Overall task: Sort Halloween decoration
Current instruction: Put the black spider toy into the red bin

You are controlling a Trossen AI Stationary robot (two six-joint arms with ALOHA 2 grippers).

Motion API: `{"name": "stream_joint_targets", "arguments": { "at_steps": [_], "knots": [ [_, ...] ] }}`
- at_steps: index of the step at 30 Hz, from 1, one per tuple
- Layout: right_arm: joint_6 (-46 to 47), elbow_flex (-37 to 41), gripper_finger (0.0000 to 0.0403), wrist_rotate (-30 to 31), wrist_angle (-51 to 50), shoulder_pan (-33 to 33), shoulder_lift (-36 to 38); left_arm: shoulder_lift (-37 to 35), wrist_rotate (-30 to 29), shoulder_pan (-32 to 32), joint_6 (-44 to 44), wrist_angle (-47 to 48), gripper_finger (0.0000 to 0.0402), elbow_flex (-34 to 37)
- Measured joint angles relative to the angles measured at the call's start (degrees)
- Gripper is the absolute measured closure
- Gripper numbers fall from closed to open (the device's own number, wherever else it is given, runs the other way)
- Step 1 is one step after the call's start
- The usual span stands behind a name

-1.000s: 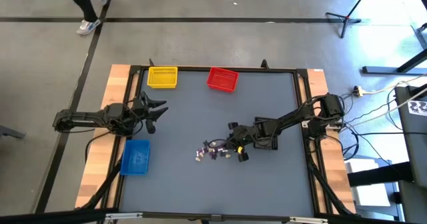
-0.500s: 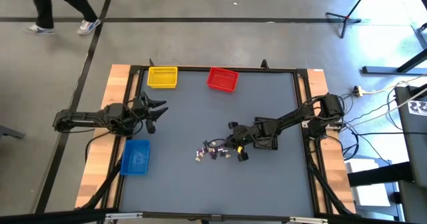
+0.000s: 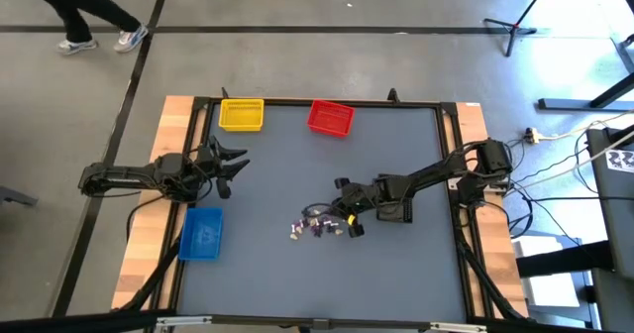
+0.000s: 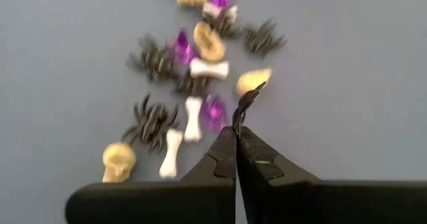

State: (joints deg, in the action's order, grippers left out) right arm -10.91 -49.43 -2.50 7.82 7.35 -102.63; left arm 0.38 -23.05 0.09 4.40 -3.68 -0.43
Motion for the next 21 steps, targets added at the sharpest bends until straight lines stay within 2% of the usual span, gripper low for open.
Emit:
{"name": "stream_joint_targets", "arguments": {
  "at_steps": [9, 21],
  "knots": [
    [-1.95, -7.91, 0.0402, 0.53, -12.36, -3.01, 0.51, 0.00, 0.00, 0.00, 0.00, -0.01, 0.0260, 0.00],
    [-8.74, -13.22, 0.0402, 0.51, -20.45, -9.15, 1.31, 0.00, 0.11, -0.01, 0.00, 0.00, 0.0260, 0.00]
  ]
}}
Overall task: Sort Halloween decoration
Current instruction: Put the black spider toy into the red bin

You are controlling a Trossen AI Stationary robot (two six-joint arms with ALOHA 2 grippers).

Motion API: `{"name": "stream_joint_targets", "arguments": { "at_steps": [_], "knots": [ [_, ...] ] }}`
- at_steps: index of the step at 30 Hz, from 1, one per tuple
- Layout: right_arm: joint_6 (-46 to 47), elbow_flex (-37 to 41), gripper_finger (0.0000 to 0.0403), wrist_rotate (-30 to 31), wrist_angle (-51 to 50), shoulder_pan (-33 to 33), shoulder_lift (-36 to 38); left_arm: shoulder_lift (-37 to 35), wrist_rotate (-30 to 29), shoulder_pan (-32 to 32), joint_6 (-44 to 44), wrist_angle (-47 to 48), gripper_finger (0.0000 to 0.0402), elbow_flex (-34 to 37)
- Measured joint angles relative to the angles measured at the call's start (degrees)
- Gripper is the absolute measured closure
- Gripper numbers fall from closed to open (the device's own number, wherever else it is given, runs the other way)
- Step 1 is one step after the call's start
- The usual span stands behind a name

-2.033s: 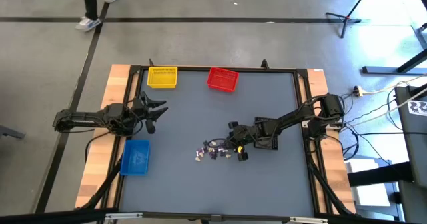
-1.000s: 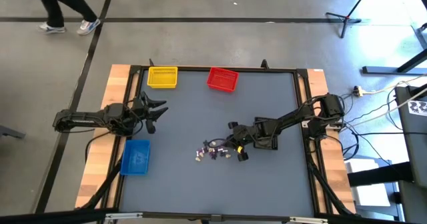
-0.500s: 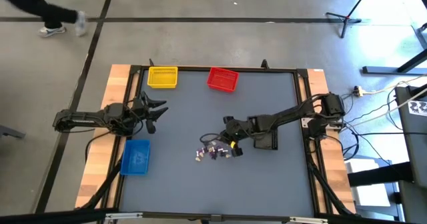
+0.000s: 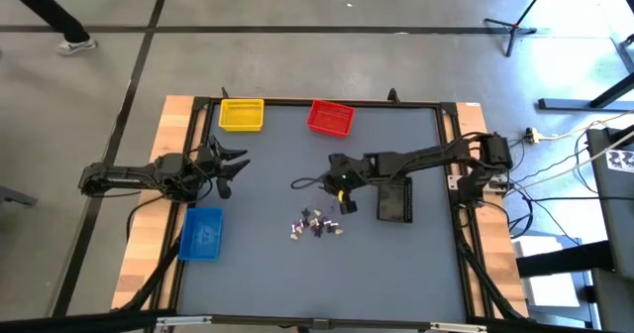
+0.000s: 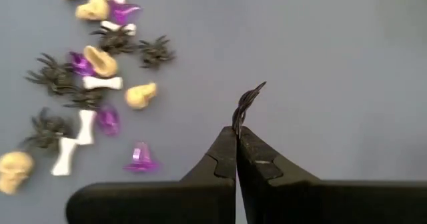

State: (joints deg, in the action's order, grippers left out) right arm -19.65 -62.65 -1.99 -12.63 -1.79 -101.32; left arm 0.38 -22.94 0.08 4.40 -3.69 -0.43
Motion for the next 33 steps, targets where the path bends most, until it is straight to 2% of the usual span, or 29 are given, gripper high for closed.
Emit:
{"name": "stream_joint_targets", "arguments": {
  "at_steps": [3, 9, 18, 26, 33],
  "knots": [
    [-2.78, -1.06, 0.0402, 1.19, -3.06, -2.26, -0.02, 0.00, 0.02, 0.02, 0.00, 0.00, 0.0260, 0.00],
    [-8.99, -4.11, 0.0402, 7.68, -4.76, -9.18, -0.02, 0.00, 0.05, 0.01, 0.00, 0.00, 0.0260, 0.00],
    [-10.76, -9.06, 0.0402, 8.03, -4.01, -22.11, 0.00, 0.00, 0.04, 0.00, 0.00, 0.00, 0.0260, 0.02],
    [-10.85, -9.25, 0.0402, 1.22, -3.89, -30.20, -0.09, 0.00, 0.02, 0.00, -0.02, 0.00, 0.0260, 0.00],
    [-10.78, -9.24, 0.0402, -5.29, -3.81, -32.93, -2.26, 0.00, -0.09, 0.00, -0.04, 0.00, 0.0260, 0.00]
  ]
}}
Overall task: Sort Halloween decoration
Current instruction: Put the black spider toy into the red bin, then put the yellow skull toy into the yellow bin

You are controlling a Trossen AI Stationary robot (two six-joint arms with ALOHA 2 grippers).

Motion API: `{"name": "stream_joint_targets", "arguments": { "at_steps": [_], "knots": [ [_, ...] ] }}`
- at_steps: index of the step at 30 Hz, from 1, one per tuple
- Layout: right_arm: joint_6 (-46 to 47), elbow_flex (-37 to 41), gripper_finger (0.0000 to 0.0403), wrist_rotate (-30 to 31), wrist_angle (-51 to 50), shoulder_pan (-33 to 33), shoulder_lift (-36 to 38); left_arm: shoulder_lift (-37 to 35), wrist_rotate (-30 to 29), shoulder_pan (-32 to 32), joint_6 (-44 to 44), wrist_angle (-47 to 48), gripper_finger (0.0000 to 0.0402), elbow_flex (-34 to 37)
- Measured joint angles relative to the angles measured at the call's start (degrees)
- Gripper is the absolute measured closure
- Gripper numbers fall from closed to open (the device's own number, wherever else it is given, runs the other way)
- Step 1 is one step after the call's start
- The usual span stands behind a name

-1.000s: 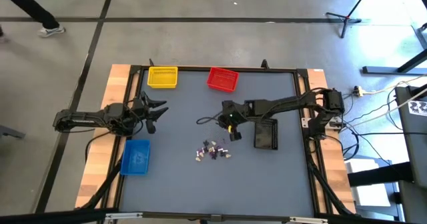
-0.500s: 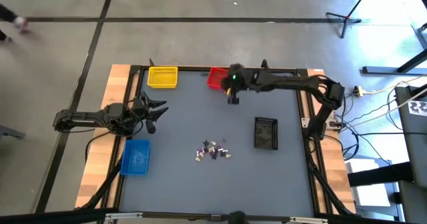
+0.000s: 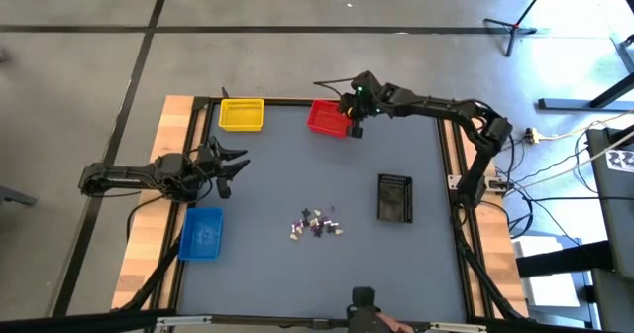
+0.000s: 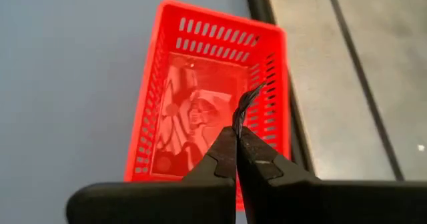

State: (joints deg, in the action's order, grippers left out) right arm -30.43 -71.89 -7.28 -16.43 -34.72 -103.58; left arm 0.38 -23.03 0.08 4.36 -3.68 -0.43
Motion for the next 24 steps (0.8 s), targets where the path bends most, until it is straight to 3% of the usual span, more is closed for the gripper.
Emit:
{"name": "stream_joint_targets", "arguments": {
  "at_steps": [8, 18, 24],
  "knots": [
    [0.05, 0.01, 0.0392, 1.15, 0.16, 0.22, -1.06, 0.00, 0.00, 0.02, 0.00, -0.02, 0.0260, 0.00],
    [0.15, 0.04, 0.0272, 1.21, 0.12, 0.20, -1.08, 0.00, -0.02, 0.02, 0.00, -0.22, 0.0260, 0.00],
    [0.15, 0.04, 0.0243, 1.26, -0.09, 0.70, -1.06, 0.00, 0.35, 0.02, 0.00, -6.62, 0.0260, 0.00]
  ]
}}
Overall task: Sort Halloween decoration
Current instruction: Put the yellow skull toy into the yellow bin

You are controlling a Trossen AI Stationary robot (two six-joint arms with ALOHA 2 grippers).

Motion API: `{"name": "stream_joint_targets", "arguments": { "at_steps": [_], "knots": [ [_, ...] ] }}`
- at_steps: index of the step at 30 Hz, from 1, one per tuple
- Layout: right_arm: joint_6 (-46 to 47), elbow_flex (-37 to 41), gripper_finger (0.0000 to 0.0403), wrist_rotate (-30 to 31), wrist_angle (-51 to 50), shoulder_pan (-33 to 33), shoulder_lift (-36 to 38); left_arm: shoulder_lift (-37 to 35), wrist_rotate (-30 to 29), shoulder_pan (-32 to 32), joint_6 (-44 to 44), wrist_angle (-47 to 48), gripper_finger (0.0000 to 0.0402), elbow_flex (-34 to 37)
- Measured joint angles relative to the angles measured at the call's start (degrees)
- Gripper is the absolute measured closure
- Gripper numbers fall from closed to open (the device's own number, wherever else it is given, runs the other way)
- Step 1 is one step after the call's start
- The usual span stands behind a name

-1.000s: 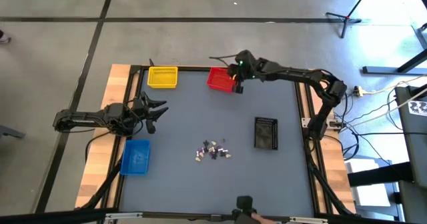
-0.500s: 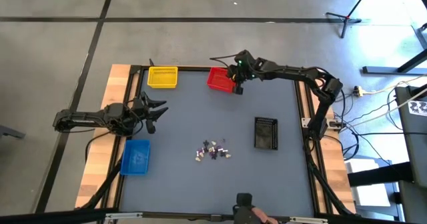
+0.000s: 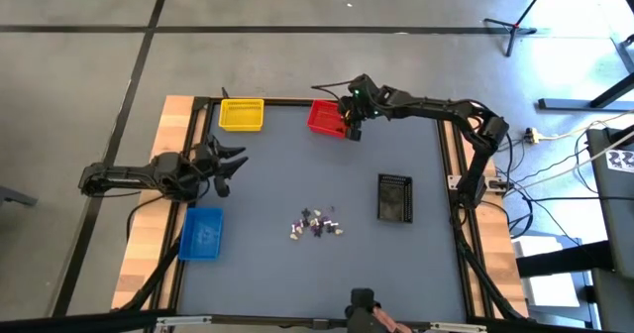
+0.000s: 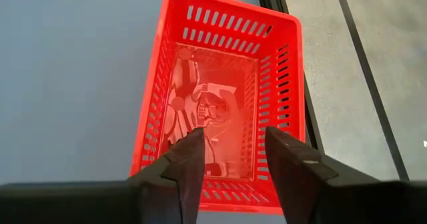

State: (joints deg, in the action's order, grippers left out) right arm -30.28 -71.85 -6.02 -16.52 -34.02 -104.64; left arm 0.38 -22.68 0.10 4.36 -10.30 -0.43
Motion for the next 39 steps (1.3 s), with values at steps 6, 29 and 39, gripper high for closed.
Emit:
{"name": "stream_joint_targets", "arguments": {
  "at_steps": [6, 29, 39],
  "knots": [
    [0.00, 0.00, 0.0242, 0.45, 0.00, 1.91, 0.00, 2.93, 4.52, -0.05, 0.00, -8.29, 0.0260, 0.00],
    [-0.13, -5.53, 0.0242, 6.43, -12.83, 14.67, -0.05, 49.87, 5.86, -13.53, 0.10, -11.15, 0.0264, -17.47],
    [4.63, -5.53, 0.0242, 6.53, -17.85, 15.65, -0.04, 67.33, 5.86, -21.17, 0.22, -11.25, 0.0264, -26.19]
  ]
}}
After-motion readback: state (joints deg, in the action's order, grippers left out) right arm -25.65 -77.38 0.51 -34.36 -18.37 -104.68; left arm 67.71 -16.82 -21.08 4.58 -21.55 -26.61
